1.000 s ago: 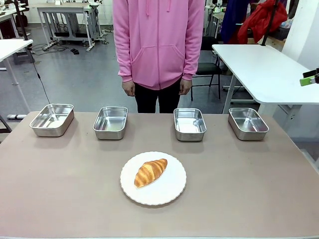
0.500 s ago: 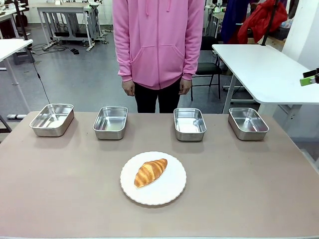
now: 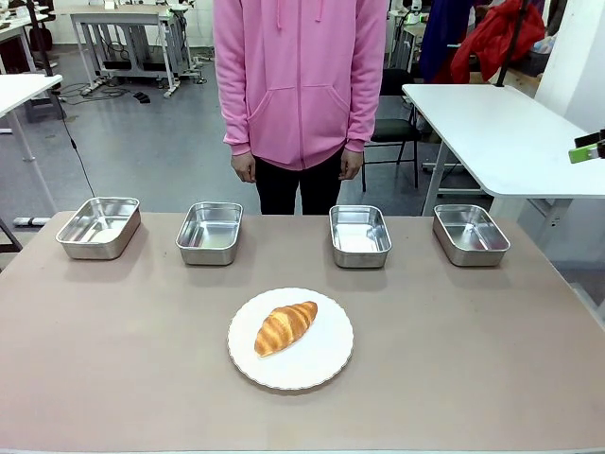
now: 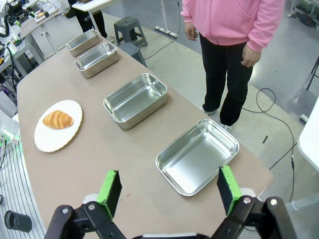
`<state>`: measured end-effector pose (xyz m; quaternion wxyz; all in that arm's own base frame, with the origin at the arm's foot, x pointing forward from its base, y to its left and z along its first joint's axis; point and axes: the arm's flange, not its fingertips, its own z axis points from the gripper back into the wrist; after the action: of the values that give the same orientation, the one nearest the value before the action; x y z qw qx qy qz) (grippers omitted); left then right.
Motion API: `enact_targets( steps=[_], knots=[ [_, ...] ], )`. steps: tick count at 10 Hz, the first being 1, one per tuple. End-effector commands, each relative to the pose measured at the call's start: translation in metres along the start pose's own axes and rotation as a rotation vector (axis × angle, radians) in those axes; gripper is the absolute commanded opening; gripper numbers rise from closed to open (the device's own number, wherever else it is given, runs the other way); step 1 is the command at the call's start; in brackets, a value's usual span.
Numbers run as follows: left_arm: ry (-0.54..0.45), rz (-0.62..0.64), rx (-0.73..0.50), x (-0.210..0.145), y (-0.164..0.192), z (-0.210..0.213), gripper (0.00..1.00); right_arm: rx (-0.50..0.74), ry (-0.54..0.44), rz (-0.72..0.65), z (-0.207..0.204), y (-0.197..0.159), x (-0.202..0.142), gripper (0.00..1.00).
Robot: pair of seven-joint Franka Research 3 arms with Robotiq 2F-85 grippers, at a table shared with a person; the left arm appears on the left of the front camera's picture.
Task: Place the bread in the container.
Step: Place the Butter Roll into the Airtight Container indicated by the human.
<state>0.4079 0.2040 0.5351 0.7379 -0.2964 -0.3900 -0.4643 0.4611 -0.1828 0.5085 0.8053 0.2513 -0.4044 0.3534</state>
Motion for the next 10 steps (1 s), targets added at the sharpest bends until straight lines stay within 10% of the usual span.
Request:
enact_targets(
  steps=[1, 10],
  knots=[
    [-0.003, -0.017, 0.003, -0.0007, -0.0004, 0.0017, 1.0, -0.003, -0.002, 0.001, -0.0014, 0.0007, 0.0, 1.0],
    [-0.003, -0.017, 0.003, -0.0007, -0.0004, 0.0017, 1.0, -0.003, -0.002, 0.001, -0.0014, 0.0007, 0.0, 1.0]
  ],
)
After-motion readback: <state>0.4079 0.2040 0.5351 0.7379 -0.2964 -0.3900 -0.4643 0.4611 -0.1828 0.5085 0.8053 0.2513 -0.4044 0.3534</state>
